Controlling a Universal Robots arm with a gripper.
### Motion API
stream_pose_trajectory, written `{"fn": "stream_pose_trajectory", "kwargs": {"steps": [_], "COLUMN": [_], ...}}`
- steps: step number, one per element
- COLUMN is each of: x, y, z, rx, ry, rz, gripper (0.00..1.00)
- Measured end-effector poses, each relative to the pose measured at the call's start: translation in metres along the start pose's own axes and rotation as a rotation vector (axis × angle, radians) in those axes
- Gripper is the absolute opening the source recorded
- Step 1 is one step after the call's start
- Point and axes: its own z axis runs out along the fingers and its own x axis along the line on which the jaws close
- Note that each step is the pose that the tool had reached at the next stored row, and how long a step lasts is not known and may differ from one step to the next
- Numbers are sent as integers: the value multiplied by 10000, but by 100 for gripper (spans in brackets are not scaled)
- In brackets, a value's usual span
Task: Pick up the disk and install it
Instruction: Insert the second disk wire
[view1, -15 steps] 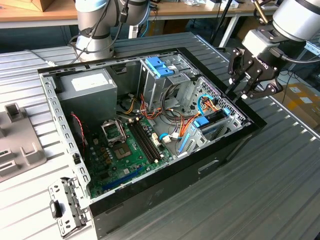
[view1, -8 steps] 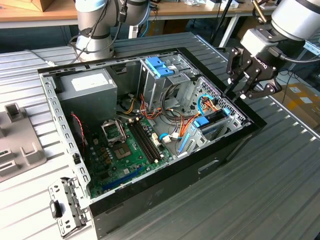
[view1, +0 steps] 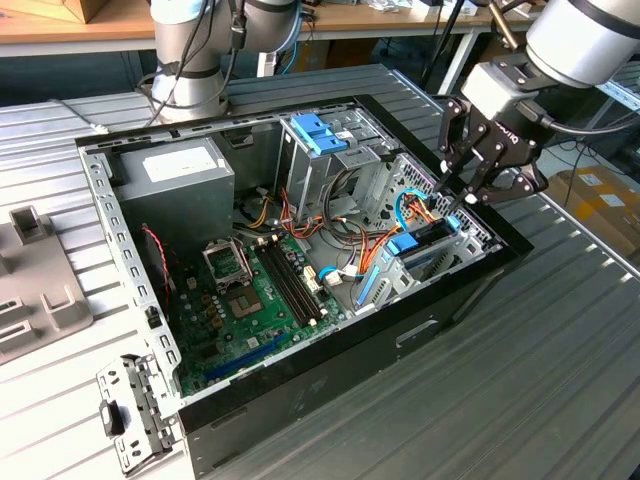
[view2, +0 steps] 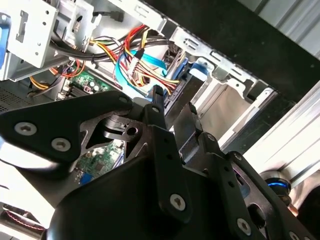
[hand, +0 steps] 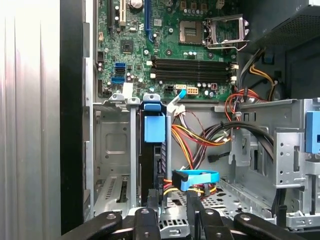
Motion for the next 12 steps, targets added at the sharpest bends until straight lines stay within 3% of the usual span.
{"fn": "stream_pose_trajectory", "kwargs": {"steps": [6,12], "x": [6,13], "y": [66,88], "z": [52,108], "rx": [0,0], "ry": [-26,-26], "rz": [1,0], "gripper": [36,36]}}
